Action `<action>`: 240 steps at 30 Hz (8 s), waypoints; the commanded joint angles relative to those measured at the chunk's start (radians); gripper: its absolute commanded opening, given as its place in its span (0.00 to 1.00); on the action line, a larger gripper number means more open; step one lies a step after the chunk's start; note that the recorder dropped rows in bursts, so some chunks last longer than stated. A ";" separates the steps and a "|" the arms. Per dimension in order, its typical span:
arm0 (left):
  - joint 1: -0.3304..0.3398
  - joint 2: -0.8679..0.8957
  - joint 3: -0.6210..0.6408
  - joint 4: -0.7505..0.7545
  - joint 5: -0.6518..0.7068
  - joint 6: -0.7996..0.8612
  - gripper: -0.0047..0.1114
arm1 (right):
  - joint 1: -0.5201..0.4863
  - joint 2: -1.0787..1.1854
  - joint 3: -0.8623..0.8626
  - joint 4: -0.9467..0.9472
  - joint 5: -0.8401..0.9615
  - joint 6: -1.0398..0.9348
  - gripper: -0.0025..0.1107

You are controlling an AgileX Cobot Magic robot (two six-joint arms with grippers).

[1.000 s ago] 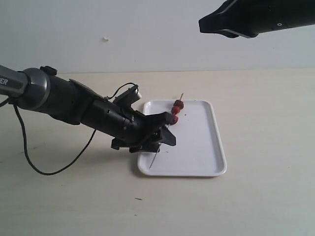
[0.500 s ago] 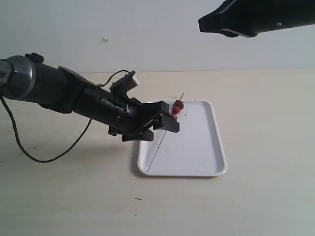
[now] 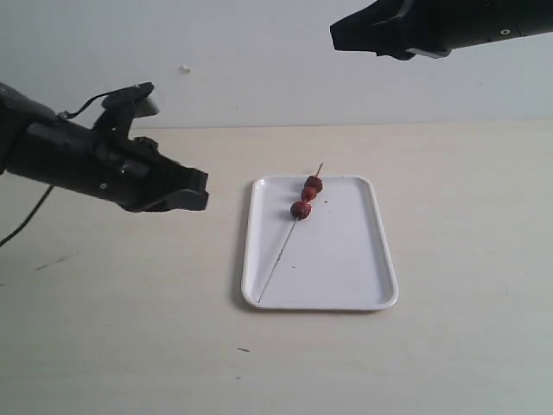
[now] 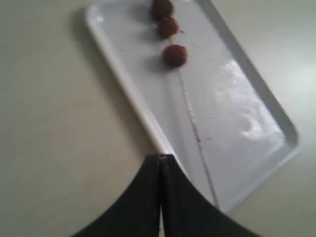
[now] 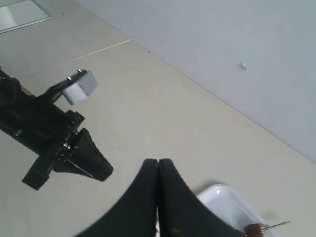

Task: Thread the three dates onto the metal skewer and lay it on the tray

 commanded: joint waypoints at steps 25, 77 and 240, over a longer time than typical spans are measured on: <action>0.003 -1.544 0.783 -0.353 -0.572 0.246 0.04 | 0.002 -0.191 0.332 0.474 0.072 -0.494 0.02; 0.003 -1.653 0.903 -0.344 -0.584 0.252 0.04 | -0.048 -1.444 1.022 -1.466 -0.648 1.678 0.02; 0.323 -1.776 1.014 1.089 -0.235 -1.137 0.04 | -0.048 -1.467 1.180 -1.481 -0.551 1.729 0.02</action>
